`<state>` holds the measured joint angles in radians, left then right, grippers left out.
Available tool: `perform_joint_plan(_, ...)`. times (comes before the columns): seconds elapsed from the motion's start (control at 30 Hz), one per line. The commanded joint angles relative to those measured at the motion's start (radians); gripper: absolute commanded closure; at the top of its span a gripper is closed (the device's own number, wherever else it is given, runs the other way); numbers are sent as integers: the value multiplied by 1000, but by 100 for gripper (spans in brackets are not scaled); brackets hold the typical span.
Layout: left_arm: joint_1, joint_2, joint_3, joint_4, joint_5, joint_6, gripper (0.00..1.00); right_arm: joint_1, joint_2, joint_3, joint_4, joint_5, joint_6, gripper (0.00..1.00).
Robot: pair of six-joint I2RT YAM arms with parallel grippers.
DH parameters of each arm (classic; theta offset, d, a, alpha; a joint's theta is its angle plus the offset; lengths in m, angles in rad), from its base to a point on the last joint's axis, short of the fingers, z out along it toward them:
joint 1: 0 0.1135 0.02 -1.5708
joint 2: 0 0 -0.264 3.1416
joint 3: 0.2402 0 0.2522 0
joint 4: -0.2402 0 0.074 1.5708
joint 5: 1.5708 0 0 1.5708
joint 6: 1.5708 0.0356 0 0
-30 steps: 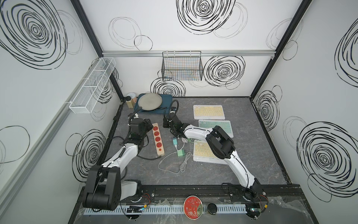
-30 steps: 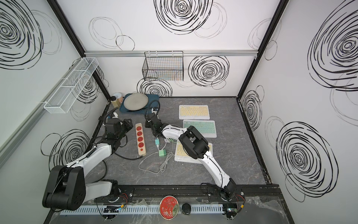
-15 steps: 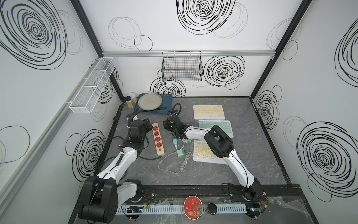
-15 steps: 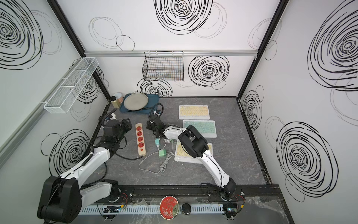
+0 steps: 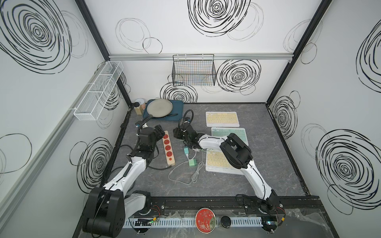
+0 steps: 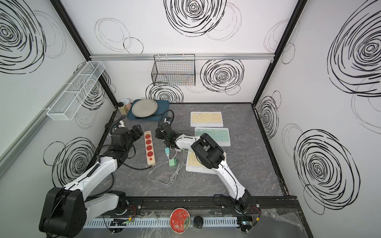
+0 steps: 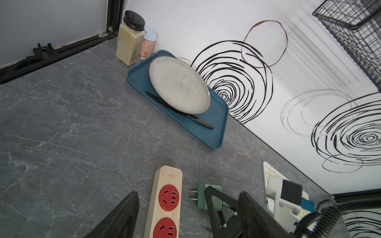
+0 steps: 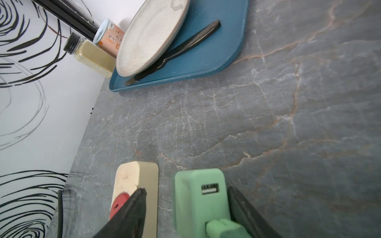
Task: Unplug the wireless keyboard
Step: Place the plug at the center of the board.
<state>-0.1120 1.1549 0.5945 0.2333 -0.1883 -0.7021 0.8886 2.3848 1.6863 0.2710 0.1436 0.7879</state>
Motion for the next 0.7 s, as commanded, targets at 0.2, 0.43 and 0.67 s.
perform_joint_plan(0.2,-8,-36,8,16,-23,-2,13,34,-138,-42,-44,27,-42,24)
perform_joint_plan(0.43,-8,-77,0,3,-27,-2,5,32,-154,-73,-59,11,-26,10)
perform_joint_plan(0.67,-6,-80,-6,5,-13,-10,4,32,-84,0,-133,-10,-19,10)
